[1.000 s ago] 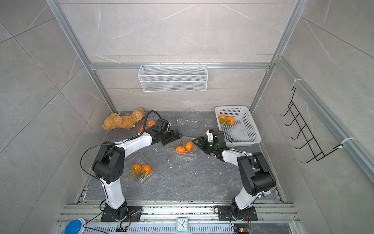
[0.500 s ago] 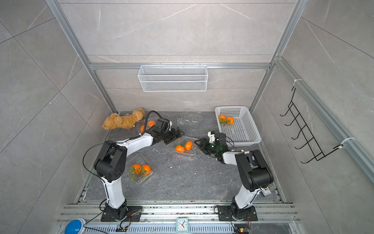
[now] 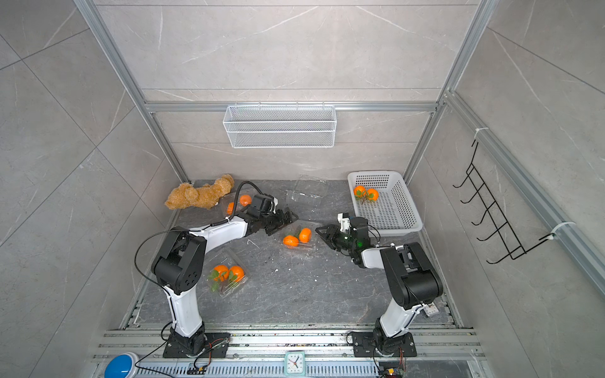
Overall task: Take oranges out of containers
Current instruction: Open the packing box at the center of the board.
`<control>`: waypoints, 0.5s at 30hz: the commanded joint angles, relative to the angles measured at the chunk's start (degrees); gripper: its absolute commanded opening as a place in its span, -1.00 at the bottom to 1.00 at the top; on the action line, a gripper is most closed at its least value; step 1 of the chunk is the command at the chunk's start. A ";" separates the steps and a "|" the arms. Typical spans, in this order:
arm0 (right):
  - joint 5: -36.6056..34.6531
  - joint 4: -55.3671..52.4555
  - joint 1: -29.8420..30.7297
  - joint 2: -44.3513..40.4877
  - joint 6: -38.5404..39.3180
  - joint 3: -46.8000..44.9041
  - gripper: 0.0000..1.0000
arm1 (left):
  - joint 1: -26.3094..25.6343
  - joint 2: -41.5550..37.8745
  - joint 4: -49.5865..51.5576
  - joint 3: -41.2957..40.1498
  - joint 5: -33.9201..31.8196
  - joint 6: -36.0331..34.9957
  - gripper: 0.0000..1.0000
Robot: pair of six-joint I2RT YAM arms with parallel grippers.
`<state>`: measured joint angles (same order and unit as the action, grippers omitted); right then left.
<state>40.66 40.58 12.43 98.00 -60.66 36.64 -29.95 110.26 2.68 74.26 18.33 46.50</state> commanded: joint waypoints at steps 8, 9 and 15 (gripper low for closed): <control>4.00 8.46 -1.21 1.53 -3.88 -2.64 -0.19 | -0.32 1.62 -1.84 -1.13 2.59 1.49 0.99; 4.14 8.62 -1.26 1.47 -3.83 -2.75 -0.20 | -0.37 1.62 -1.89 -1.21 2.59 1.50 0.99; 4.77 10.19 -1.61 2.05 -4.18 -3.41 -0.27 | -0.37 1.96 -2.22 -1.31 2.60 1.75 0.99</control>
<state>44.07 47.70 11.09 99.07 -63.96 33.95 -30.00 111.96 2.13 73.08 19.64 47.81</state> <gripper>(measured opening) 0.366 0.995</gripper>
